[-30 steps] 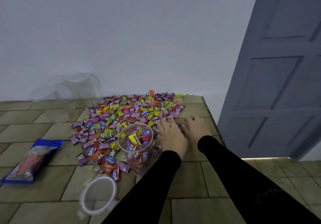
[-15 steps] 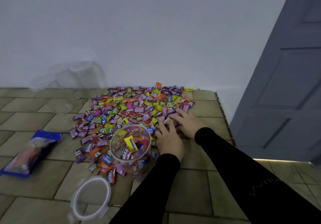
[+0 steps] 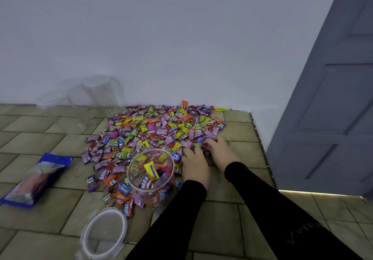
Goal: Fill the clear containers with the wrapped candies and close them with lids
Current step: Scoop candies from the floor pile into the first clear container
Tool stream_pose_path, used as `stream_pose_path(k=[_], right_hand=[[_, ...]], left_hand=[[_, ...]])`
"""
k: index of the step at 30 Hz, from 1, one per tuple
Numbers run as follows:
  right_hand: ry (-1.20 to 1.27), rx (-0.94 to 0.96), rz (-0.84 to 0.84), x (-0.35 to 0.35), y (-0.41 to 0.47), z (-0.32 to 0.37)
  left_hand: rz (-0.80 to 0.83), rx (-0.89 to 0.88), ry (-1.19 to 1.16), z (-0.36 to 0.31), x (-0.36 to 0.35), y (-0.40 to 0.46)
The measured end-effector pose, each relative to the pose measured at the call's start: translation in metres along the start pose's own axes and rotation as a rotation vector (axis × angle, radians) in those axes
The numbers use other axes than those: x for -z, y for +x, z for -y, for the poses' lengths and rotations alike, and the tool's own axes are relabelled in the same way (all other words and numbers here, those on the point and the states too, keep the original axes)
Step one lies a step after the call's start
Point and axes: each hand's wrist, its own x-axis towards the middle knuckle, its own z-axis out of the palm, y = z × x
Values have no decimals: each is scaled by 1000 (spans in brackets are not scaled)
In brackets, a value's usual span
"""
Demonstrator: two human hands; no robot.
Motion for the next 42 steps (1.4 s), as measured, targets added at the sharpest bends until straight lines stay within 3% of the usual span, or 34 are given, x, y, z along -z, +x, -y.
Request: stream_pose_path(k=[3,9,16,21,24,28,37,42], right_hand=[[119,-85,56,1,-4,5],[8,-39,-56,9,-10,14],[257,-102,-245,21,-24,36],[413,-150,-312,32,-37,60],[526,-155,-326,40,-44,75],[596,-115,-363,45,-54,93],[656,35,-424,26,-80,140],[654,62,-437,2,-83,158]], left_hand=[[23,-8,-46,2,3,0],[18,-19,-257,6,12,-5],[-104,-27,-424,-6,38,-21],[-208,-139,-246,-16,70,-33],[-243,-223,-272,-22,86,-37],[-231,-224,-516,-15,123,-44],[-309,-422,-624,53,170,-45],[-204,-481,-791,101,177,-42]])
